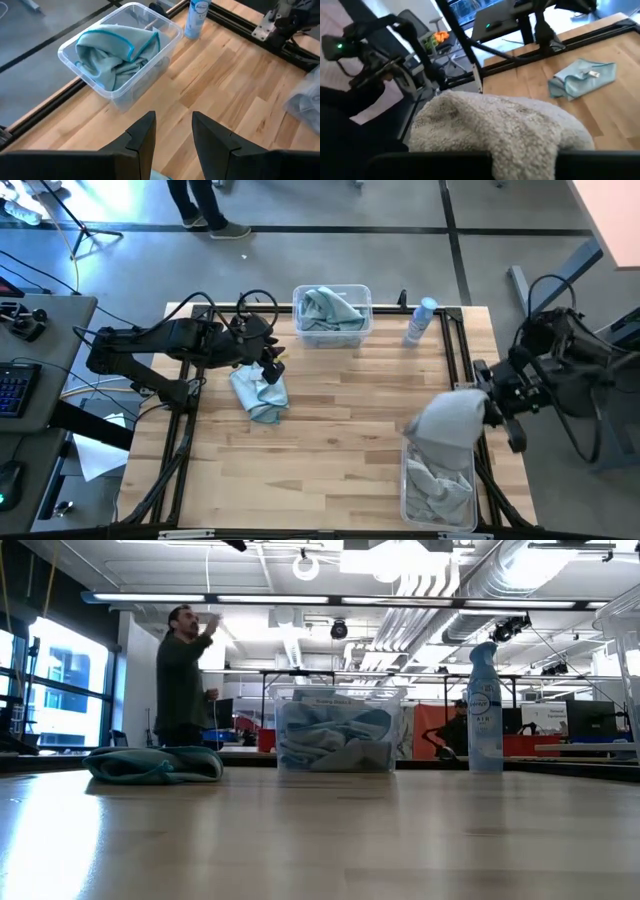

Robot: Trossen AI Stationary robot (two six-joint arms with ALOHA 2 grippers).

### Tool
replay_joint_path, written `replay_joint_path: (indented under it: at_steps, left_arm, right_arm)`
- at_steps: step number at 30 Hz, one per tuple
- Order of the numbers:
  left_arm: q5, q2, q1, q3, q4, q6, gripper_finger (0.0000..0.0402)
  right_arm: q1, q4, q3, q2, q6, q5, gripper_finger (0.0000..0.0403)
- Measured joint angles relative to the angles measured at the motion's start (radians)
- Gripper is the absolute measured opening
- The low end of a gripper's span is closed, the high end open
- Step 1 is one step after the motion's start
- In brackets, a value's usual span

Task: Sort microfiber towel by color & place in baskets
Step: Put the gray microfiber towel into the bottom transparent bin

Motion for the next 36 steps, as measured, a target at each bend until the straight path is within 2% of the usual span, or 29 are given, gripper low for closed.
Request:
replay_joint_path:
  at_steps: [12, 20, 23, 30, 36]
  left_arm:
    - [-0.009, 0.021, -0.028, 0.001, 0.009, -0.092, 0.0117]
    - [-0.013, 0.060, -0.058, 0.001, 0.028, -0.116, 0.0117]
    - [-0.013, 0.079, -0.067, 0.001, 0.030, -0.132, 0.0117]
    - [-0.012, 0.132, -0.075, 0.001, 0.030, -0.140, 0.0117]
    - [0.000, 0.155, -0.075, 0.001, 0.030, -0.141, 0.0117]
  right_arm:
    - [0.163, -0.037, -0.002, 0.116, 0.035, 0.043, 0.0000]
    - [0.284, -0.368, -0.002, 0.175, 0.394, 0.050, 0.0000]
    - [0.297, -0.457, -0.002, 0.226, 0.465, 0.069, 0.0000]
    - [0.286, -0.449, -0.002, 0.322, 0.376, 0.208, 0.0000]
    - [0.293, -0.403, -0.002, 0.336, 0.405, 0.232, 0.0000]
